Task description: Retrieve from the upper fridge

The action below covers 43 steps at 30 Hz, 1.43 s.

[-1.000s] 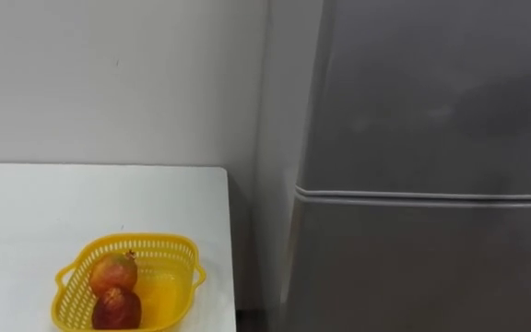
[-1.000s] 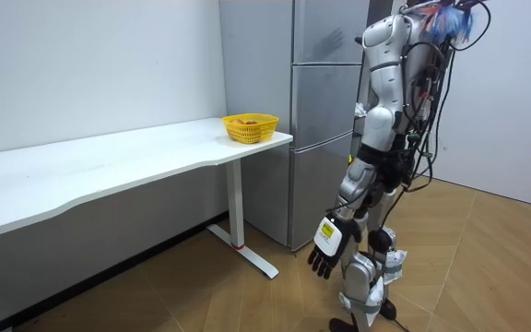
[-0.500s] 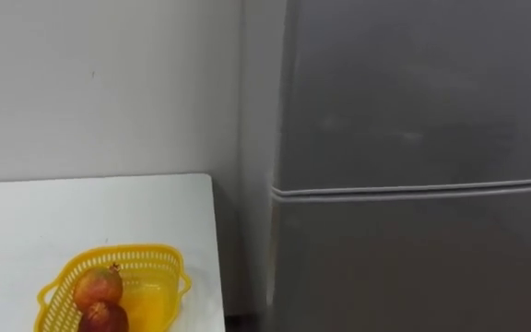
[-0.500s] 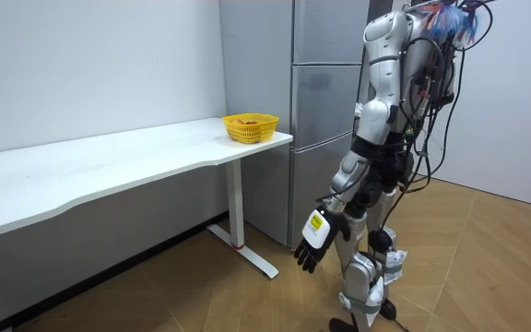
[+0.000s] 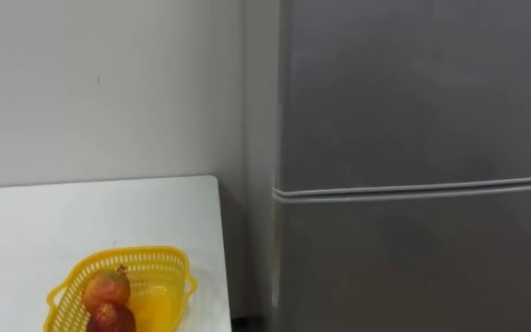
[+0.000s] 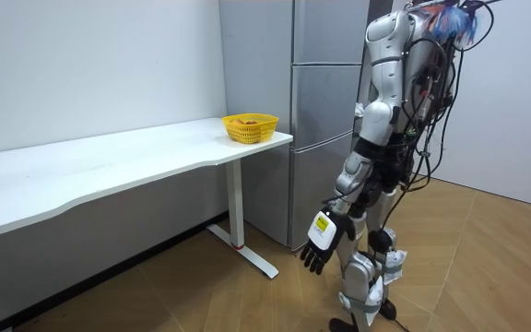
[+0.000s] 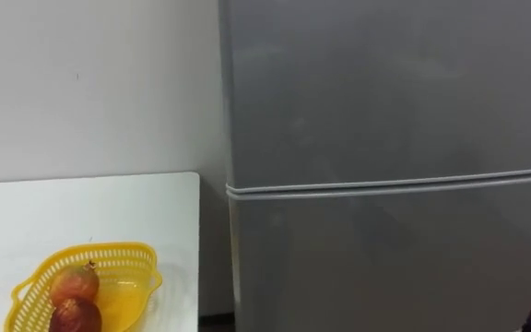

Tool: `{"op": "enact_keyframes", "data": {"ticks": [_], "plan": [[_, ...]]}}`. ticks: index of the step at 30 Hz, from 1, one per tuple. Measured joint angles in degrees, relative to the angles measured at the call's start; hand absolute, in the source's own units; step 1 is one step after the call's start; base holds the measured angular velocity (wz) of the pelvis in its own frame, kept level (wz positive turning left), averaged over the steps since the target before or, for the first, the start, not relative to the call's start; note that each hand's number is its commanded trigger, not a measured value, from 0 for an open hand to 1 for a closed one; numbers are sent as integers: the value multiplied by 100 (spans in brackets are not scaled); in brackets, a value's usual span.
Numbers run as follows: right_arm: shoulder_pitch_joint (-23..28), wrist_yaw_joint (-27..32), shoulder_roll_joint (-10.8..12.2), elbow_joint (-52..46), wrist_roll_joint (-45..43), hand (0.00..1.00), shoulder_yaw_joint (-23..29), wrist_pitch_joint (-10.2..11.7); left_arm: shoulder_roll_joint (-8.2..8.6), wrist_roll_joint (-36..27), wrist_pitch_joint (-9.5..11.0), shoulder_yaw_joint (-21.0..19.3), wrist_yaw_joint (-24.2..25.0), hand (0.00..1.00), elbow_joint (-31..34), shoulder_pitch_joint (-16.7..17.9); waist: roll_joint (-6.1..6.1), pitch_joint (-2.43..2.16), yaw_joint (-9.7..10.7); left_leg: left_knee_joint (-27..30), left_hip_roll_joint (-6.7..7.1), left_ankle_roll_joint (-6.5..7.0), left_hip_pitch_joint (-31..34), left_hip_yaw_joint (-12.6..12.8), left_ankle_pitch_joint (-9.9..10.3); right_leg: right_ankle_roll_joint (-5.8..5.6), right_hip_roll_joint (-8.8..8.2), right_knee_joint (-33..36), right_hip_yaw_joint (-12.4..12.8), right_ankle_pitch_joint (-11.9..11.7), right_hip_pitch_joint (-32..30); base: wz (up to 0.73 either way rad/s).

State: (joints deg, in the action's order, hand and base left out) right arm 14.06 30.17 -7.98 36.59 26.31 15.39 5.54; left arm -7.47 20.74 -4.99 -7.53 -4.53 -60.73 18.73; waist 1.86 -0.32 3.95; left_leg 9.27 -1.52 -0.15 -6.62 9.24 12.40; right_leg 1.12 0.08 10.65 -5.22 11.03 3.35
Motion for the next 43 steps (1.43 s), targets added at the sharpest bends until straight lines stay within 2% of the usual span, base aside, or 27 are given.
{"op": "enact_keyframes", "data": {"ticks": [3, 4, 6, 10, 13, 19, 26, 29, 34, 37, 43], "plan": [[30, -169, 8, 532, -75, 0, -290, -16, 2, -42, -6, 108, 1, 0, 5, -16, -16, 1, 10, 0, -4, 0, -15, -1, 0, 0, 0, -1, 2, 0, 22, 0], [6, -252, 17, 825, -228, 0, -332, -21, 11, -22, -13, 145, 2, 0, 5, -32, -48, 23, 15, 0, -4, 0, -47, -2, 0, 1, -5, -11, -1, 1, 56, 0], [-57, -376, 16, 1403, -417, 0, -382, -29, 12, -1, -20, 213, 3, 0, 5, -67, -44, 22, 19, -1, -4, 0, -77, -4, 2, 0, -31, -8, -18, 11, 93, 2], [-53, -711, 21, 2089, -470, 0, -546, -192, 16, -3, -63, 200, 5, 0, -20, -150, -88, 26, -8, -61, -9, 0, -98, -13, 2, 4, -8, 19, -5, 11, 71, -1], [-64, -1001, 26, 2547, -722, 0, -578, -270, 15, -3, -110, 165, 20, 0, -23, -157, -77, 25, -12, -64, -12, 0, -87, -24, 2, 5, -7, 23, -13, 11, 64, 0], [-75, -1577, 98, 2871, -1109, 0, -747, -575, 16, 18, -264, 157, 227, 0, -26, -154, -28, 20, -133, -66, -11, -5, -76, -71, 6, 10, -5, 4, -95, 8, 64, 2], [-279, -2256, 108, 3242, -1766, 0, -759, -822, 21, 21, -506, 98, 398, 0, -154, -127, 11, 20, -141, 11, 16, -3, -130, -178, 5, 1, -41, -102, -158, 8, 255, 9], [-276, -2400, 87, 3278, -2423, 0, -933, -938, 23, 20, -623, 98, 403, 0, -229, -144, -18, 20, -208, 1, 17, -1, -156, -214, 8, -5, -56, -84, -198, 24, 278, 6], [-312, -2620, 79, 3511, -3229, 0, -1193, -1291, 39, 19, -788, 122, 403, 0, -232, -168, -124, 28, -287, -13, 26, 2, -192, -335, 13, -5, -68, -72, -302, 31, 353, 11], [-393, -2725, 78, 3626, -3431, 0, -1202, -1446, 41, 20, -882, 209, 405, 0, -232, -165, -179, 29, -284, -2, 26, 2, -205, -346, 12, 0, -70, -50, -316, 34, 367, 0], [-427, -2837, 74, 3686, -3614, 0, -1374, -1669, 83, 16, -936, 216, 405, 0, -231, -205, -173, 28, -282, 17, 38, 2, -212, -393, 12, 2, -92, 28, -360, 69, 376, 3]]}}
